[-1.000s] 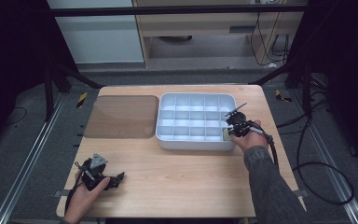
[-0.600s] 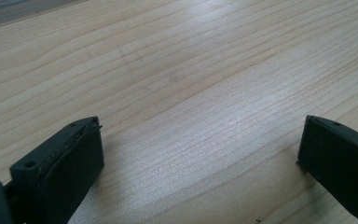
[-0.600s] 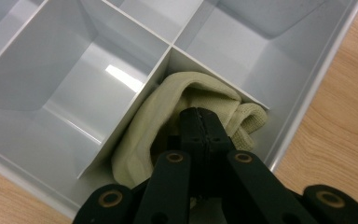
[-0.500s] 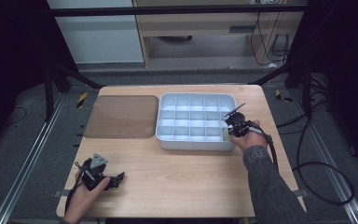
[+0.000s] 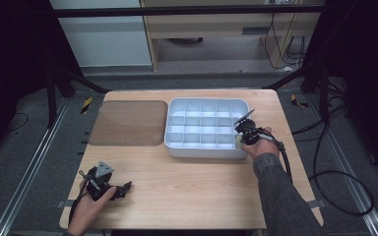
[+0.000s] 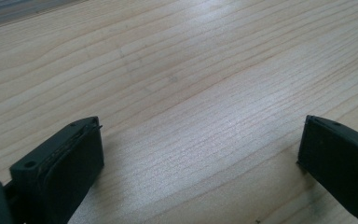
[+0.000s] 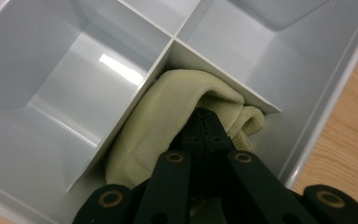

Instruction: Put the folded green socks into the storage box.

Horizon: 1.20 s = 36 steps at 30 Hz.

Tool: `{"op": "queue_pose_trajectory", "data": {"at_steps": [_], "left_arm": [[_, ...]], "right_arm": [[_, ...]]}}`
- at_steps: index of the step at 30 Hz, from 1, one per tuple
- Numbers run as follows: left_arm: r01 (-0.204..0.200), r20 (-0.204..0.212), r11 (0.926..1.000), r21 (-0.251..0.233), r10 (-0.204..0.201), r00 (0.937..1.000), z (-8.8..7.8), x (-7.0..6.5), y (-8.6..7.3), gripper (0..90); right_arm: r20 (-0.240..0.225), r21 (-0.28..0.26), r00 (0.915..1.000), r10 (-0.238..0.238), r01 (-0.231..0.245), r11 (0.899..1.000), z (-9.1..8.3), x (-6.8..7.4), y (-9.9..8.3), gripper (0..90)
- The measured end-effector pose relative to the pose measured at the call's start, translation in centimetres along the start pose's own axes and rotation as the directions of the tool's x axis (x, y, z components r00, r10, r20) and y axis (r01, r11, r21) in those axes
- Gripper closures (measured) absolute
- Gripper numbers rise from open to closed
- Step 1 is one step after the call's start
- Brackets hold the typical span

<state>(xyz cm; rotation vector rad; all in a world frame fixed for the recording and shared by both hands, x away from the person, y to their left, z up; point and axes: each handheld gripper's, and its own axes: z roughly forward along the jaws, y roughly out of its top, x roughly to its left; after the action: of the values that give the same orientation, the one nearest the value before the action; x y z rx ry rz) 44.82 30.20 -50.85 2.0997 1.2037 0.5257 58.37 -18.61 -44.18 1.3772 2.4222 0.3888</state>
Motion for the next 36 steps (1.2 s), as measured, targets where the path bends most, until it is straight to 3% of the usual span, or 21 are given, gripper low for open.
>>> {"op": "queue_pose_trajectory", "data": {"at_steps": [15, 36], "left_arm": [[0.0, 0.0, 1.0, 0.0, 0.0, 1.0, 0.0, 0.0, 0.0, 0.0], [0.0, 0.0, 1.0, 0.0, 0.0, 1.0, 0.0, 0.0, 0.0, 0.0]], "right_arm": [[0.01, -0.013, 0.9999, 0.007, -0.007, 1.0, -0.1, -0.2, 0.1, 90.0], [-0.023, -0.078, 0.9993, 0.029, -0.031, 0.996, -1.6, -0.6, -0.6, 90.0]]}}
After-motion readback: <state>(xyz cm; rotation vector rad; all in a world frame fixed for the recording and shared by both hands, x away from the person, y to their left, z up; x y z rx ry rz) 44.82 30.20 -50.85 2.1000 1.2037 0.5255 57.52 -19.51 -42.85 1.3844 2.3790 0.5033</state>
